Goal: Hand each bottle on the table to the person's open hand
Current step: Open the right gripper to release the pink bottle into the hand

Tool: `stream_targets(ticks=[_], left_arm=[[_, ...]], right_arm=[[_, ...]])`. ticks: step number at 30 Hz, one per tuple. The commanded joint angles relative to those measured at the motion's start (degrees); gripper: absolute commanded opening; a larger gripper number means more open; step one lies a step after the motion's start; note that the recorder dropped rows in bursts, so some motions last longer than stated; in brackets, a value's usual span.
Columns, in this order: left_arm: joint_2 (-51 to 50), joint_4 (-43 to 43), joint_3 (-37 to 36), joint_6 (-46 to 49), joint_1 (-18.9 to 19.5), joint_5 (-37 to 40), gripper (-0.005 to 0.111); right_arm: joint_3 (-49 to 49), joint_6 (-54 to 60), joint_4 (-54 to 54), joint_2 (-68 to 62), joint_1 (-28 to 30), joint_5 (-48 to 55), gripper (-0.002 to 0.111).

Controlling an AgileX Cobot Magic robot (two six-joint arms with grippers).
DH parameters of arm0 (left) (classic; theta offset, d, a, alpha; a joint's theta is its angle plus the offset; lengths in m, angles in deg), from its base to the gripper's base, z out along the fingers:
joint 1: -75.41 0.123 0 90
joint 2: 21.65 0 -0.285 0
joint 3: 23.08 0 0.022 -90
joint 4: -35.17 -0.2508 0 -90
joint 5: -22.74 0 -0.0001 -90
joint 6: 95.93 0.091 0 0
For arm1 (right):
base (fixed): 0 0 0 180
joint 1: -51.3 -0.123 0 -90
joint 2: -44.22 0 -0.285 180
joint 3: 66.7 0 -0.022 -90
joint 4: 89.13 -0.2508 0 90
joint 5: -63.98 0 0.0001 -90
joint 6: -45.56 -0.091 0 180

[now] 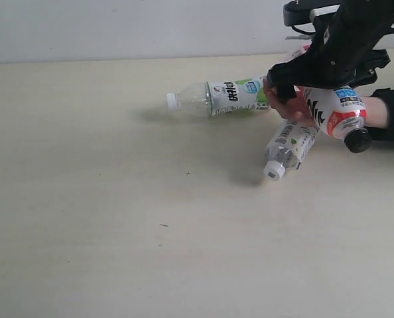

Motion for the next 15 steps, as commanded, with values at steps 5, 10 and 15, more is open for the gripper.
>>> stream_targets(ticks=[5,10,15], left_arm=[[0.4,-0.2,-0.1,0.1,0.1,-0.1,0.005],[0.4,-0.2,-0.1,0.1,0.1,-0.1,0.005],[0.4,-0.2,-0.1,0.1,0.1,-0.1,0.005]], right_arm=[[-0.2,-0.3,0.7,8.0,0.1,0.0,0.093],[-0.2,-0.2,-0.1,15.2,0.1,3.6,0.092],[1.5,3.3,0.3,23.2,0.1,6.4,0.066]])
